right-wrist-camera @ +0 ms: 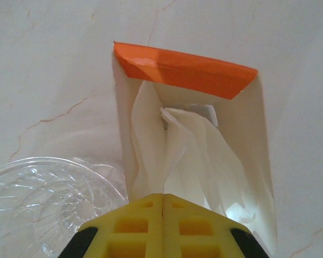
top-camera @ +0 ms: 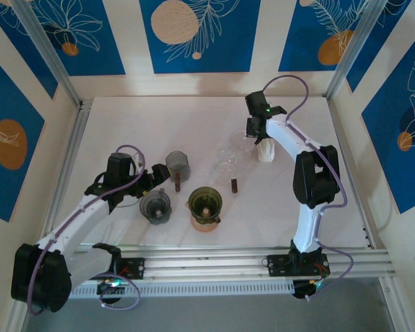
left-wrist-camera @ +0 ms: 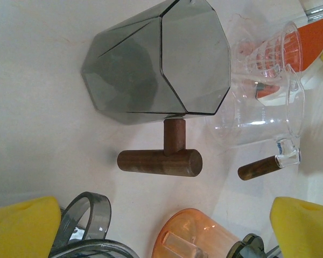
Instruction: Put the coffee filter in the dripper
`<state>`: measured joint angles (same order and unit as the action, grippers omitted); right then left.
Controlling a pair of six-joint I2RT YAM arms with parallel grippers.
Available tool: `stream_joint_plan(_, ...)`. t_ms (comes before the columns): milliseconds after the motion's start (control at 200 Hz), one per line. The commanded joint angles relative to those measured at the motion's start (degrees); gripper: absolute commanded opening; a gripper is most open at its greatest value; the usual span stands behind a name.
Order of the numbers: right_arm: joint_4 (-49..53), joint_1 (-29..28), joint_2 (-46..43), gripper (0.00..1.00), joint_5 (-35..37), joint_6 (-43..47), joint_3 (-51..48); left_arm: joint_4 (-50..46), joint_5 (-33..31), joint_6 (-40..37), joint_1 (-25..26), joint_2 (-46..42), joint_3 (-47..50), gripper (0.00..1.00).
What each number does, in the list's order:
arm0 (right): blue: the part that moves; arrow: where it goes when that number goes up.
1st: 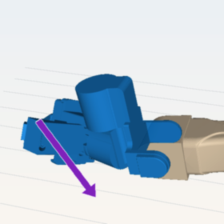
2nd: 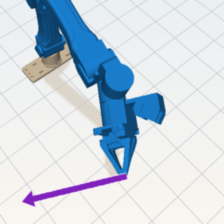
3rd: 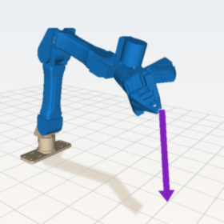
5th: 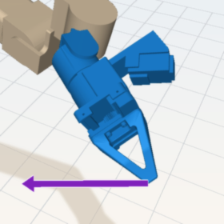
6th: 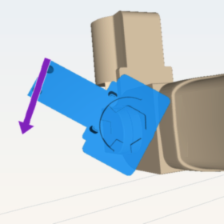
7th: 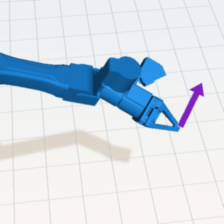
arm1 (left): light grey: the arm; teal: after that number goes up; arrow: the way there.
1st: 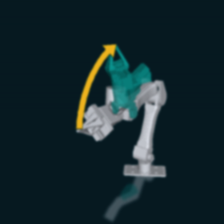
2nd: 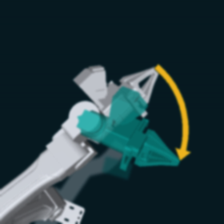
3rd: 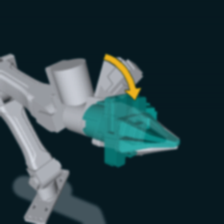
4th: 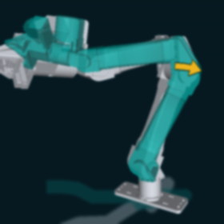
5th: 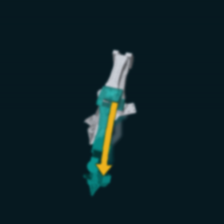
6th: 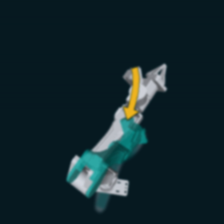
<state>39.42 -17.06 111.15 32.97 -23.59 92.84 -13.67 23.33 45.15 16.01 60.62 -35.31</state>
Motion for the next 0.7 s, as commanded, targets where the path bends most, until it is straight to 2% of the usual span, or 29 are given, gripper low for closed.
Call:
stream_joint_plan(0, -0.66, -0.36, -4.04, 0.00, 2.66, 1.07, -0.89, 1.11, 1.41, 0.69, 0.52, 0.26, -0.04, 1.00)
stream_joint_plan(320, -0.75, -0.39, -6.90, 0.00, 2.72, 1.77, -0.97, 1.37, 1.45, 0.90, 0.60, 0.25, 0.13, 1.00)
stream_joint_plan(695, -0.47, -0.25, -4.44, 0.00, 0.88, 0.26, -2.19, 0.84, 1.54, 0.91, 0.60, -0.41, 0.17, 1.00)
